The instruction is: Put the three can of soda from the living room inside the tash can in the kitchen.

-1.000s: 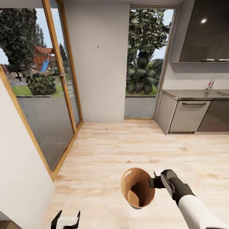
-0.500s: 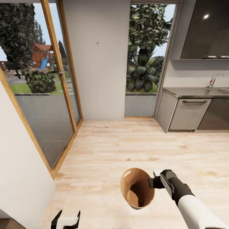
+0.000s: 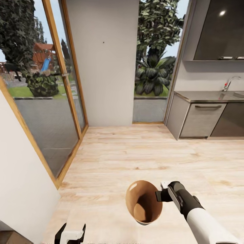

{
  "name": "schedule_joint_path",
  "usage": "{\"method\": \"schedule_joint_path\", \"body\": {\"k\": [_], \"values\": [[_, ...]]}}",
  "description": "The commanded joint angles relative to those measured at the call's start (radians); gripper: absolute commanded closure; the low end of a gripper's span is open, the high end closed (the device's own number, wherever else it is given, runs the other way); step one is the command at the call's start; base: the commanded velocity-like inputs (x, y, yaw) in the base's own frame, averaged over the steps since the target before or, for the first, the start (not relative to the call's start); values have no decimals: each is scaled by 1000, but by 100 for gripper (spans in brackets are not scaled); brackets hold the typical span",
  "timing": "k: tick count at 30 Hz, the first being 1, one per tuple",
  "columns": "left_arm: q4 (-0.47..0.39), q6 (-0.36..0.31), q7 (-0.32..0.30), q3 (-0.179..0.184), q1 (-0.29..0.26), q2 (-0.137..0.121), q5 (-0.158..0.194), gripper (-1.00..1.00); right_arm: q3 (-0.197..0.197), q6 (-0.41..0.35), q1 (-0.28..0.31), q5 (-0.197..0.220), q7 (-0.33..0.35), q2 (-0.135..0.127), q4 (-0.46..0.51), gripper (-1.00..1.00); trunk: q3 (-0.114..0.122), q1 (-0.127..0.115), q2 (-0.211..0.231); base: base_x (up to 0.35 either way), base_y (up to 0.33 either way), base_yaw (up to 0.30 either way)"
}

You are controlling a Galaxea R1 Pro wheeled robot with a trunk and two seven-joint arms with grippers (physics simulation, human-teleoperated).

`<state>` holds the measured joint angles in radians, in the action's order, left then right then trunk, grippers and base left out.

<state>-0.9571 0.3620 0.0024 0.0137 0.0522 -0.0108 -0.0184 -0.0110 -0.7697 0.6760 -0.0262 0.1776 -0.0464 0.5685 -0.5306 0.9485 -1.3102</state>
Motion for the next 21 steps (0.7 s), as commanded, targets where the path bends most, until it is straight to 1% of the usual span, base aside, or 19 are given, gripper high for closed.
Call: {"method": "schedule_joint_path", "body": {"k": [1, 2, 11, 15, 21], "values": [[0, 0, 0, 0, 0, 0, 0, -100, -2, -2, 1, 25, 7, 1, 1, 100, 2, -4, 7, 0, 0, 0], [0, 0, 0, 0, 0, 0, 0, -100, -3, -2, 1, 25, 7, 2, 1, 100, 4, -8, 14, 0, 0, 0], [1, 1, -4, 0, 0, -1, -1, -100, -13, -1, 0, 25, 2, 11, 0, 100, 2, -8, 14, 0, -20, 0], [2, 0, -1, 0, 0, 0, -3, -100, -13, 0, -1, 25, 2, 12, 0, 100, 2, -8, 14, 0, -199, 0], [3, 0, 0, 0, 0, 1, -3, -100, -14, 1, -2, 25, 2, 16, -1, 100, 2, -8, 14, 0, -266, 0]]}}
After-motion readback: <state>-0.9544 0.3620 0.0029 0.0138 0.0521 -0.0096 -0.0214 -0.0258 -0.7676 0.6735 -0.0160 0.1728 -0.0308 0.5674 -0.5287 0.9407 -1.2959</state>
